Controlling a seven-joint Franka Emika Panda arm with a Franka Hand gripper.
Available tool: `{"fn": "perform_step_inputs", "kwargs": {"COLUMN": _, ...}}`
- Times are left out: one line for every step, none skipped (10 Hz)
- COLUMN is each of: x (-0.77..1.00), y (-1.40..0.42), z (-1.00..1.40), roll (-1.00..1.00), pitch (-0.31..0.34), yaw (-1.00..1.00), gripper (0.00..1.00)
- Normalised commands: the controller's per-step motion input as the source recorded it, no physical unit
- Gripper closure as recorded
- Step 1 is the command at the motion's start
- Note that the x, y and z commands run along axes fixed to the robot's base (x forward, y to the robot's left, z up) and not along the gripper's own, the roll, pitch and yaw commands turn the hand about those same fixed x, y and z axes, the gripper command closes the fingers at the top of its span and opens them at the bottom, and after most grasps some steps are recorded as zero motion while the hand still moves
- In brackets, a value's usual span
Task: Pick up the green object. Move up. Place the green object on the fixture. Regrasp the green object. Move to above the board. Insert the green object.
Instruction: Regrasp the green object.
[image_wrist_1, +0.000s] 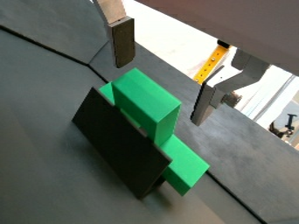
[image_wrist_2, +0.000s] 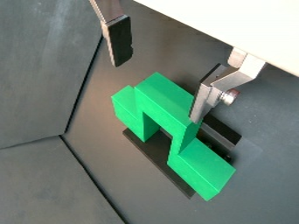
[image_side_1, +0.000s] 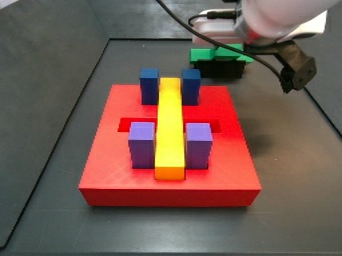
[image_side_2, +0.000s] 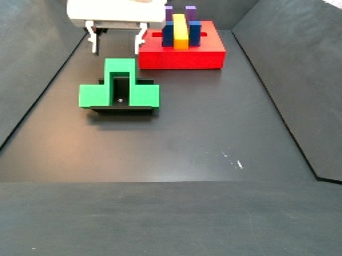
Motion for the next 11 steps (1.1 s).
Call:
{"fn": "perform_step_inputs", "kwargs": {"x": -0.03, "y": 0.00, "z": -0.10, "roll": 0.09, "pitch": 0.000, "yaw": 0.00, "gripper": 0.00}}
{"fn": "perform_step_inputs", "kwargs": {"x": -0.15, "y": 0.05, "z": -0.11, "roll": 0.10, "pitch": 0.000, "yaw": -0.01, "gripper": 0.00}}
{"fn": "perform_step_inputs", "kwargs": {"x": -0.19, "y": 0.09, "z": -0.09, "roll": 0.07, "pitch": 0.000, "yaw": -0.05, "gripper": 0.00}}
{"fn": "perform_step_inputs", "kwargs": {"x": -0.17, "y": 0.08, "z": -0.10, "roll": 0.06, "pitch": 0.000, "yaw": -0.04, "gripper": 0.00}}
{"fn": "perform_step_inputs", "kwargs": {"x": -0.11, "y": 0.08, "z": -0.07, "roll": 0.05, "pitch": 0.000, "yaw": -0.01, "gripper": 0.00}}
{"fn": "perform_step_inputs", "kwargs": {"x": 0.00, "y": 0.03, "z": -0.02, "roll": 0.00, "pitch": 0.000, "yaw": 0.00, "gripper": 0.00}}
{"fn": "perform_step_inputs", "kwargs": {"x": 0.00, "y": 0.09, "z": -0.09, "roll": 0.00, "pitch": 0.000, "yaw": 0.00, "gripper": 0.00}}
{"fn": "perform_step_inputs", "kwargs": {"x": 0.04, "y": 0.18, "z": -0.16, "roll": 0.00, "pitch": 0.000, "yaw": 0.00, "gripper": 0.00}}
{"fn": "perform_step_inputs", "kwargs": {"x": 0.07, "y": 0.15, "z": -0.19, "roll": 0.00, "pitch": 0.000, "yaw": 0.00, "gripper": 0.00}}
{"fn": "perform_step_inputs", "kwargs": {"x": 0.00, "y": 0.09, "z": -0.15, "roll": 0.00, "pitch": 0.000, "yaw": 0.00, "gripper": 0.00}}
{"fn": "perform_step_inputs", "kwargs": {"x": 0.00, "y": 0.03, "z": -0.17, "roll": 0.01, "pitch": 0.000, "yaw": 0.00, "gripper": 0.00}}
